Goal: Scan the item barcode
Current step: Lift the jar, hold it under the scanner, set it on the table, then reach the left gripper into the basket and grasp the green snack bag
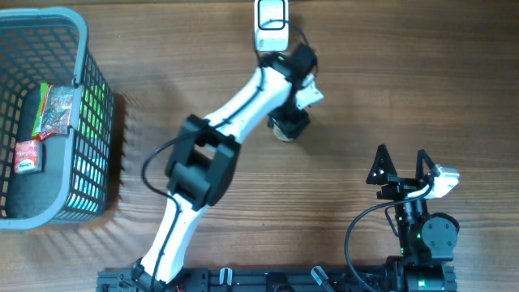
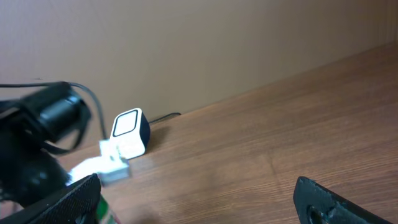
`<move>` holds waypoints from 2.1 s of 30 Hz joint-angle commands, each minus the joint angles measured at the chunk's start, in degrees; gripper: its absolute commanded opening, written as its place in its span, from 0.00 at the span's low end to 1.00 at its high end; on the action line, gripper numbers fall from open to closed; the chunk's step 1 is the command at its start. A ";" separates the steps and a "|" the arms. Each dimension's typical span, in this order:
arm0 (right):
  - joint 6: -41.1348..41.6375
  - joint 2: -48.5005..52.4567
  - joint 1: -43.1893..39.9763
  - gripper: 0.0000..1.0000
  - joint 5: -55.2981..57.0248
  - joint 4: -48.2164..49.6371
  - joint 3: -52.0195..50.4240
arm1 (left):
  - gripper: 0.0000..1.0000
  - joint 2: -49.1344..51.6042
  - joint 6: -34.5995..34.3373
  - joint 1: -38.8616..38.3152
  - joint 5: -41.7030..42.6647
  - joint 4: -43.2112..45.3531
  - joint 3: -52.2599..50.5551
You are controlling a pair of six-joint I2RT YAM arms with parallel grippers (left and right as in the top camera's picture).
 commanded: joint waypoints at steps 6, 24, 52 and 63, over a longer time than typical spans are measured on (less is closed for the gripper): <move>-0.83 -0.31 0.24 1.00 -0.28 0.22 -0.04 | 0.77 3.82 2.38 -10.14 -8.09 5.07 0.22; -0.83 -0.31 0.24 1.00 -0.26 0.22 -0.04 | 1.00 -31.61 -8.48 -3.87 -19.34 -5.55 0.26; -0.81 -0.31 0.24 1.00 -0.28 0.22 -0.04 | 1.00 -27.34 -69.75 76.94 3.67 24.28 -35.43; -0.83 -0.31 0.24 1.00 -0.28 0.20 -0.04 | 0.95 -10.82 -69.61 69.42 1.64 33.73 -35.43</move>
